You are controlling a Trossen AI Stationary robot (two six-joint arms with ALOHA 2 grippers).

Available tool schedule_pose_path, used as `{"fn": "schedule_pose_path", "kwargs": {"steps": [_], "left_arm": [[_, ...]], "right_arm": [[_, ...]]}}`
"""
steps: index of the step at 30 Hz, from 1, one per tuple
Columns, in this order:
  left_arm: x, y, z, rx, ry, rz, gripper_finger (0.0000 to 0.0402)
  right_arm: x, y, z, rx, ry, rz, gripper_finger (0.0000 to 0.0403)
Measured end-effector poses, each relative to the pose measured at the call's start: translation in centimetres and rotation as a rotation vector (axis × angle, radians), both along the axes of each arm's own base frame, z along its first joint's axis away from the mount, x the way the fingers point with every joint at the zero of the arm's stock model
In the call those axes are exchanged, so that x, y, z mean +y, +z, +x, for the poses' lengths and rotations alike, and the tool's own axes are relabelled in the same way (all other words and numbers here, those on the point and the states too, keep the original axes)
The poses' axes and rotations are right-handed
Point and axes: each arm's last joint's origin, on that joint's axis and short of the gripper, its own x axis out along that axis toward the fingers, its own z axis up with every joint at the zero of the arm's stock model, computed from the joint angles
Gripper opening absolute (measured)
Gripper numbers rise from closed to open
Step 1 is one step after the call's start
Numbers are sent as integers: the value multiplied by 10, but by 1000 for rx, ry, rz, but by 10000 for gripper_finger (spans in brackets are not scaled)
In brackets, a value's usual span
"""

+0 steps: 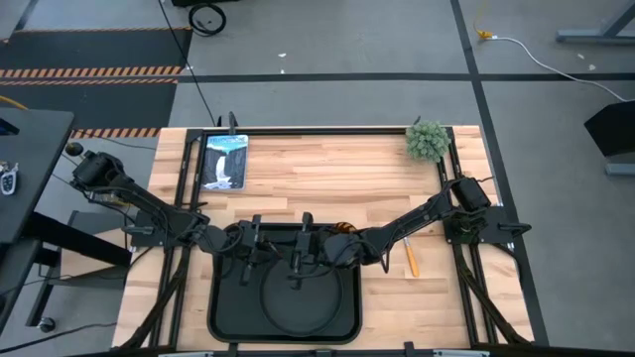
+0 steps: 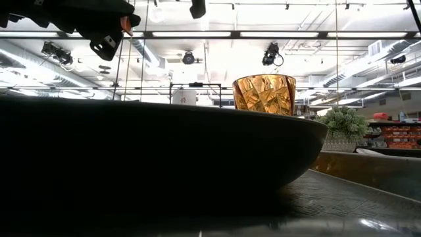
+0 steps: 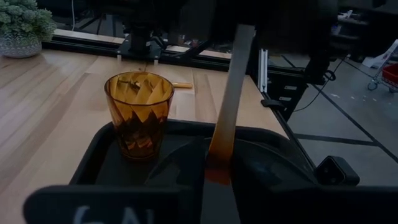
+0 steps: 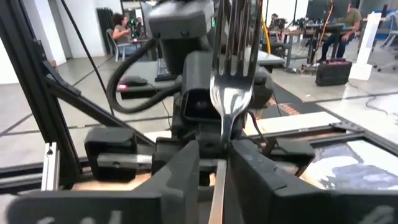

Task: Pick and place plate/cup/fork/spoon on tray
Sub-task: Put the orange fork to the left of the black plate on the black serving tray

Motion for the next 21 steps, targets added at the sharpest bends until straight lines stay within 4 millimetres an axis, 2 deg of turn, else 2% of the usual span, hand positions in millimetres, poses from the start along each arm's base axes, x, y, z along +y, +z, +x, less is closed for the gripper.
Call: {"fn": "schedule_pose_path", "kwargs": {"steps": [7, 14, 21], "left_arm": [[0, 0, 0, -1, 0, 0, 67], [-3, -1, -2, 8, -11, -9, 65], [-5, -2, -3, 30, -53, -53, 49]], "right_arm": [[8, 0, -6, 54, 11, -8, 135], [19, 15, -28, 147, -67, -34, 138], [24, 11, -39, 248, -70, -3, 139]]}}
